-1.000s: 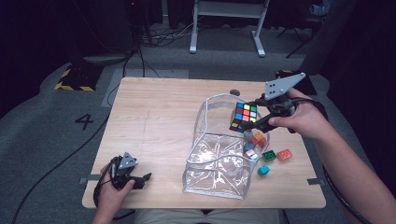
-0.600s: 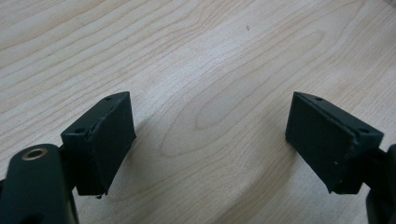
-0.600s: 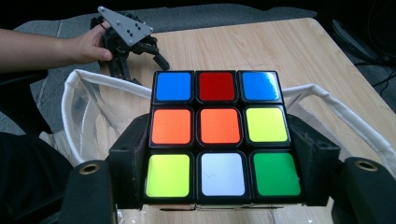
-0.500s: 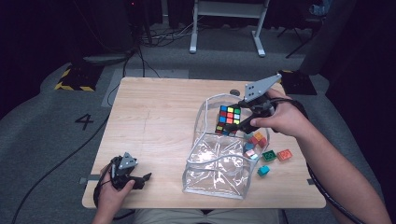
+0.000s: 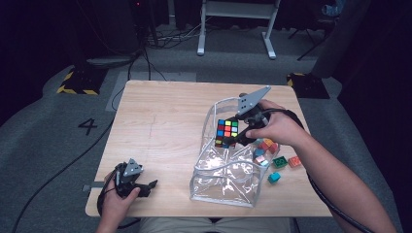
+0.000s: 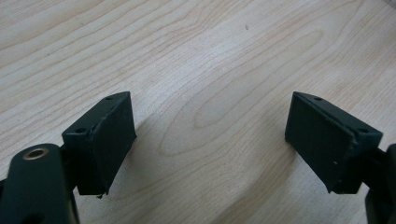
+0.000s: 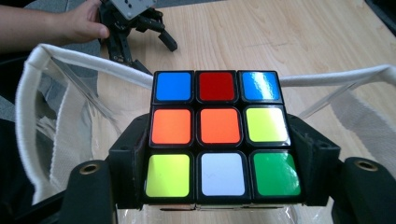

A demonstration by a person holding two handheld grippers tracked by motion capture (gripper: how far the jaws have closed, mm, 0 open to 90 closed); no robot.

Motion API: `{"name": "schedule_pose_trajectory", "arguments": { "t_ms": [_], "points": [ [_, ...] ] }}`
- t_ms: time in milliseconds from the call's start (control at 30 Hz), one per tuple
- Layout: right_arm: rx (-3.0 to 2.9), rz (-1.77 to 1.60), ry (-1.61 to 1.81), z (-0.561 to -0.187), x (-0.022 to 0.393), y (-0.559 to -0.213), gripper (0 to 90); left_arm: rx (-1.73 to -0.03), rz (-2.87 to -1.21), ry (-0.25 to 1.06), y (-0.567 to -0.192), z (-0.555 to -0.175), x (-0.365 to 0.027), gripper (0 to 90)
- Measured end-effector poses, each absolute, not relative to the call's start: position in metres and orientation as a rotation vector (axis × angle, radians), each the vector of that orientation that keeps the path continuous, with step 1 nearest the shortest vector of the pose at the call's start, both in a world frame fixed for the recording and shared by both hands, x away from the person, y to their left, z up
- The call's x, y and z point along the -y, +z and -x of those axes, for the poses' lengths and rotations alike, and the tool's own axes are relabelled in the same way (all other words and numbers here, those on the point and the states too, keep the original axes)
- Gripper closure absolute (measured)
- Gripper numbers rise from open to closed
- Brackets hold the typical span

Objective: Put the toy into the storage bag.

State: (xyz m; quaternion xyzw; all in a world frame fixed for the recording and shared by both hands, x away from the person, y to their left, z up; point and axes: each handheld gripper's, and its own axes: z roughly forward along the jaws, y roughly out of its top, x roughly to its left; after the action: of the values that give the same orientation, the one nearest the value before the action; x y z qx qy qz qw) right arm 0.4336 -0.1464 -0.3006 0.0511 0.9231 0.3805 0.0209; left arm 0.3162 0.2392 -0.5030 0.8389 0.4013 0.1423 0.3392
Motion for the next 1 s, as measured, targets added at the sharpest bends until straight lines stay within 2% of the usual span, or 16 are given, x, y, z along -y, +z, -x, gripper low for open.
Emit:
{"name": "schedule_pose_trajectory", "arguments": {
  "t_ms": [533, 1000],
  "points": [
    [-2.945, -0.107, 1.068, -0.435, 0.104, -0.328, 34.1, -1.045, -2.185, 0.381, -0.503, -0.315, -0.239, 16.2],
    [-3.008, -0.116, 0.959, -0.437, 0.088, -0.351, 34.1, -1.034, -2.193, 0.385, -0.503, -0.315, -0.240, 16.2]
  ]
}}
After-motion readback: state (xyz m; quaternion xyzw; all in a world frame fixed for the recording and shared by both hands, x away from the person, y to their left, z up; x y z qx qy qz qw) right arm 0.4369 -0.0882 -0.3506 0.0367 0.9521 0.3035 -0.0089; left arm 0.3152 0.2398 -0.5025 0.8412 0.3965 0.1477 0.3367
